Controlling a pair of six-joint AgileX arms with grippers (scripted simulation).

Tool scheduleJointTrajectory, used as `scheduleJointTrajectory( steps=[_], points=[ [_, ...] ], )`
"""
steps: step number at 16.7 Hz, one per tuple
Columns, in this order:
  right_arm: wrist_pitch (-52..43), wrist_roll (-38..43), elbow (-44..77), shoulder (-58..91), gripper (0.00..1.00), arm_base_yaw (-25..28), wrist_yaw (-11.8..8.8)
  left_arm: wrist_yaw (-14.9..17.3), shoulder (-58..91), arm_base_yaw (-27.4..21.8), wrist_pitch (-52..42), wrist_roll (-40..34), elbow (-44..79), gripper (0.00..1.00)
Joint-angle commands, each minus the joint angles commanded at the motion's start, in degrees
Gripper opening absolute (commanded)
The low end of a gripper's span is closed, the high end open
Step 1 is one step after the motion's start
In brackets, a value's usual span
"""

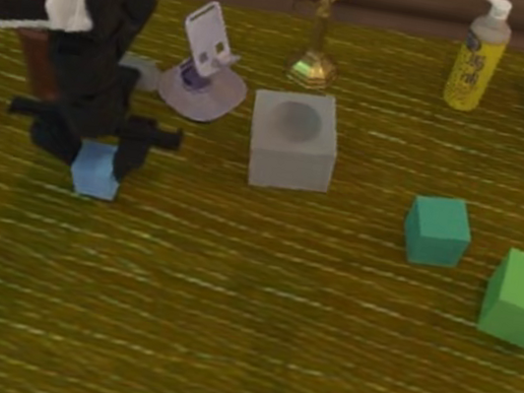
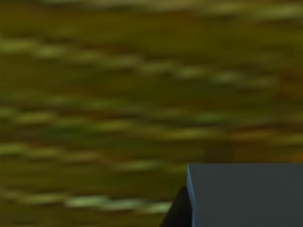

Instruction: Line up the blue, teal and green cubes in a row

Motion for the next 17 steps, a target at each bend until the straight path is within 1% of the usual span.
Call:
scheduleJointTrajectory(
  steps=[2, 4, 7, 10, 11, 13, 15, 17],
  points=[
    [0.0, 0.0, 0.0, 0.0, 1.00, 0.0, 0.0, 0.0, -1.7, 0.4, -4.9, 0.0, 2.4, 0.00],
    [0.0, 0.0, 0.0, 0.0, 1.00, 0.0, 0.0, 0.0, -3.3, 0.6, -8.0, 0.0, 4.3, 0.00],
    [0.0, 0.0, 0.0, 0.0, 1.00, 0.0, 0.0, 0.0, -3.9, 0.7, -8.7, 0.0, 4.8, 0.00],
    [0.0, 0.0, 0.0, 0.0, 1.00, 0.0, 0.0, 0.0, -3.4, -0.4, -8.8, -0.7, 5.1, 0.00],
    [0.0, 0.0, 0.0, 0.0, 1.00, 0.0, 0.0, -0.1, -2.9, -1.7, -9.2, -2.1, 5.8, 0.00],
    [0.0, 0.0, 0.0, 0.0, 1.00, 0.0, 0.0, -0.2, -1.8, -5.9, -10.4, -6.5, 8.0, 0.00],
    [0.0, 0.0, 0.0, 0.0, 1.00, 0.0, 0.0, -0.4, -0.4, -11.5, -12.0, -12.9, 10.5, 0.00],
    [0.0, 0.0, 0.0, 0.0, 1.00, 0.0, 0.0, -0.6, 1.0, -18.1, -13.8, -20.9, 13.3, 0.00]
  ],
)
